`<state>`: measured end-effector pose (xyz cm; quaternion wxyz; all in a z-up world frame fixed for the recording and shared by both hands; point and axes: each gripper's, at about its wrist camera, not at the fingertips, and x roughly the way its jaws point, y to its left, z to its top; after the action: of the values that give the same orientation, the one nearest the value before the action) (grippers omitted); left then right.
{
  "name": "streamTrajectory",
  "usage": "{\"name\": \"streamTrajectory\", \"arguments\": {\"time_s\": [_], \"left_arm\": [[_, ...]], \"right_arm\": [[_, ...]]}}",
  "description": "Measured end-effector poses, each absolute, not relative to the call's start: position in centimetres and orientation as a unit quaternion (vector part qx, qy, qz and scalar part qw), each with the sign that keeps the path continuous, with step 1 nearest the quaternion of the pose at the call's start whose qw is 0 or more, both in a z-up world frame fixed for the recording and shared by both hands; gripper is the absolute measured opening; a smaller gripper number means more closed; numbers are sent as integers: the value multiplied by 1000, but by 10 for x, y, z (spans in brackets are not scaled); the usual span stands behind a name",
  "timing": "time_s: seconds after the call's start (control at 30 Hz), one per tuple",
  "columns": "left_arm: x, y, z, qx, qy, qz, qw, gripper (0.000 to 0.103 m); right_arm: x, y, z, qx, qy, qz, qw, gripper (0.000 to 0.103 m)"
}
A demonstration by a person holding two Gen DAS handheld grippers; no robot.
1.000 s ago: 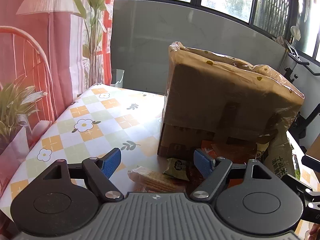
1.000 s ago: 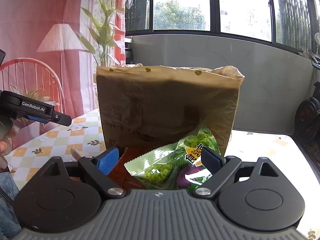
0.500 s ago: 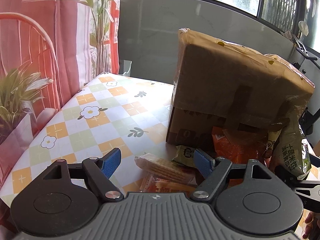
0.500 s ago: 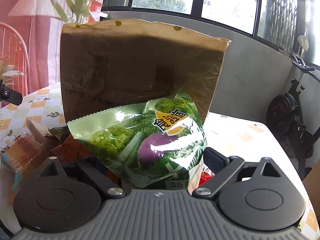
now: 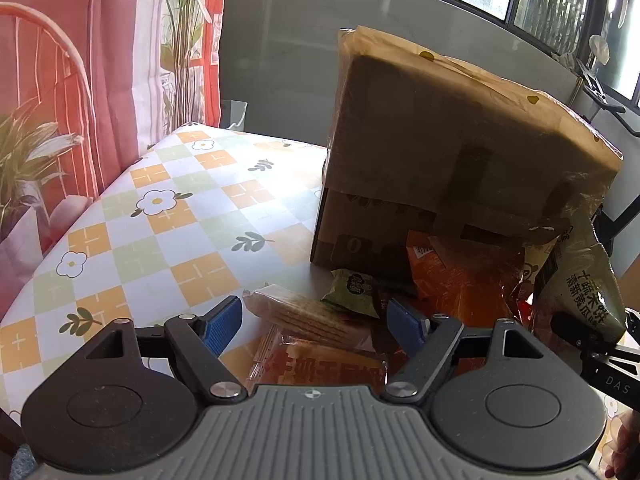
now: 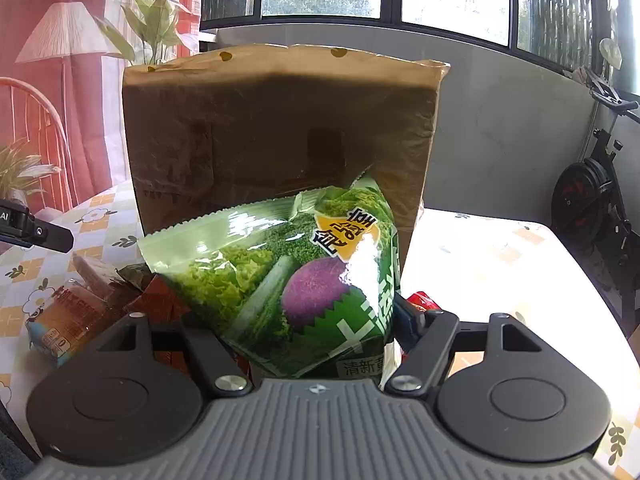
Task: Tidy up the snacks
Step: 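Grasp the green vegetable-print bag with the right tool while the left tool grasps the orange bag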
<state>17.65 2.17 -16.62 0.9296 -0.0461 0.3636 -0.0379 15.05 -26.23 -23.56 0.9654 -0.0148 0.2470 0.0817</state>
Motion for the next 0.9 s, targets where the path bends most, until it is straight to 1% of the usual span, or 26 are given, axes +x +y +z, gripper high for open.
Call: {"name": "streamTrajectory", "arguments": {"time_s": [0.27,0.5,0.63,0.73,0.9], "left_arm": [[182,2,-166,-32,367,-75,926,80],[195,-44,-168,3,378,-149,914,79],[209,-68,-178,13,386,-171,906,79],[222,-82,-187,8,402,-178,898,78],[239,-95,-199,13,403,-171,899,78]], "right_arm": [[150,-280,-223,18,258,93,962,72],[150,-290,-223,20,261,83,962,72],[150,-290,-226,12,257,77,963,72],[149,-293,-228,24,257,81,963,72],[149,-299,-229,38,255,86,962,72]]}}
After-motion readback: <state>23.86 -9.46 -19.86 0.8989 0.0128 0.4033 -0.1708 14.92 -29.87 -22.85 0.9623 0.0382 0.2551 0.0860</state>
